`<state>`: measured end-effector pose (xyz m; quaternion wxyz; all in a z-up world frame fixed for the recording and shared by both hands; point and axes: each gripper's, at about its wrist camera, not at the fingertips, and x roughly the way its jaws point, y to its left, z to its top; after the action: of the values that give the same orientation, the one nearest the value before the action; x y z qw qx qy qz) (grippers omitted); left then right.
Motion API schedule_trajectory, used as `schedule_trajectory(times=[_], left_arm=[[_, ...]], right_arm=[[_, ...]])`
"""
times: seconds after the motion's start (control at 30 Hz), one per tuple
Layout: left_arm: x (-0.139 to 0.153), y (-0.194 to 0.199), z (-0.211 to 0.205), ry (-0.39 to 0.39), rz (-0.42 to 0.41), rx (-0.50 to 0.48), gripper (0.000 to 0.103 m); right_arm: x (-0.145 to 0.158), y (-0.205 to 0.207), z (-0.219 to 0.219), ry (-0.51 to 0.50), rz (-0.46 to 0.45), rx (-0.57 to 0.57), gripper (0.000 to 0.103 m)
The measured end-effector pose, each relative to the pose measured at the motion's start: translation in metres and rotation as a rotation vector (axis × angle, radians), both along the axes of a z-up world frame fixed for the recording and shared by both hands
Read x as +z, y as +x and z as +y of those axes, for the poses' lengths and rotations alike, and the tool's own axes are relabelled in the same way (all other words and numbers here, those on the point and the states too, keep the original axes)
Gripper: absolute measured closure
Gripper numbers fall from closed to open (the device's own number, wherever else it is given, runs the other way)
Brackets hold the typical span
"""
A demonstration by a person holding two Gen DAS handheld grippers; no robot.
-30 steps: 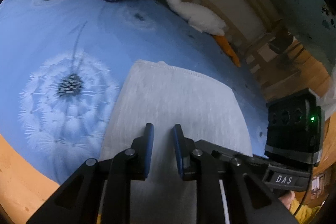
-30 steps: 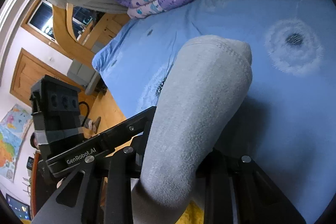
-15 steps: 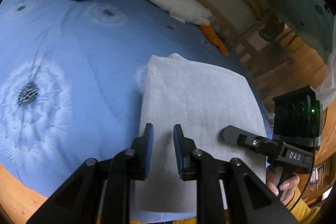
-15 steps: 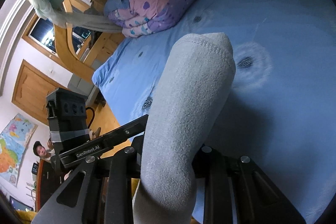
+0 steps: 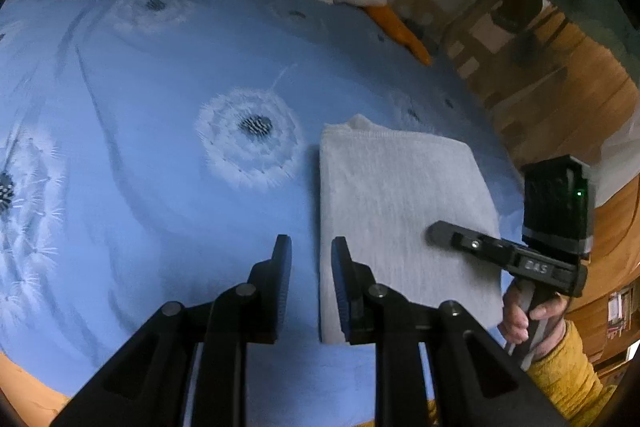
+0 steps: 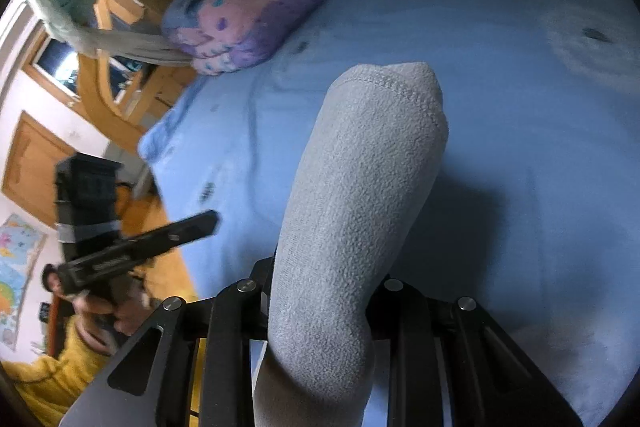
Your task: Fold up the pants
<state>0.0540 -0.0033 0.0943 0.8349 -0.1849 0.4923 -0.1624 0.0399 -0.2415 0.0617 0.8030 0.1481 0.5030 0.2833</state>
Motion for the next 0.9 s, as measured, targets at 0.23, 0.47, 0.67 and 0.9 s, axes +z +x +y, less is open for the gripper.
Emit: schedule_trajectory(times=[0.23, 0.47, 0.67, 0.9], left_arm=[[-0.018, 0.018, -0.032, 0.053, 0.039, -0.046, 0.081], [-0.032, 0.029, -0.068, 0.075, 0.078, -0.117, 0.073], [-0.047, 0.02, -0.101, 0.081, 0.11, -0.2, 0.072], [-0.05, 0.0, -0.121, 0.177, 0.081, -0.239, 0.068]], right_arm=[[-0.033, 0.013, -0.036, -0.065, 0.044, -0.053, 0.077], [-0.054, 0.015, -0.052, -0.084, 0.082, -0.134, 0.064], [-0.041, 0.002, -0.069, -0.122, 0.093, -0.195, 0.059], [-0.004, -0.051, -0.084, -0.194, 0.004, -0.233, 0.059]])
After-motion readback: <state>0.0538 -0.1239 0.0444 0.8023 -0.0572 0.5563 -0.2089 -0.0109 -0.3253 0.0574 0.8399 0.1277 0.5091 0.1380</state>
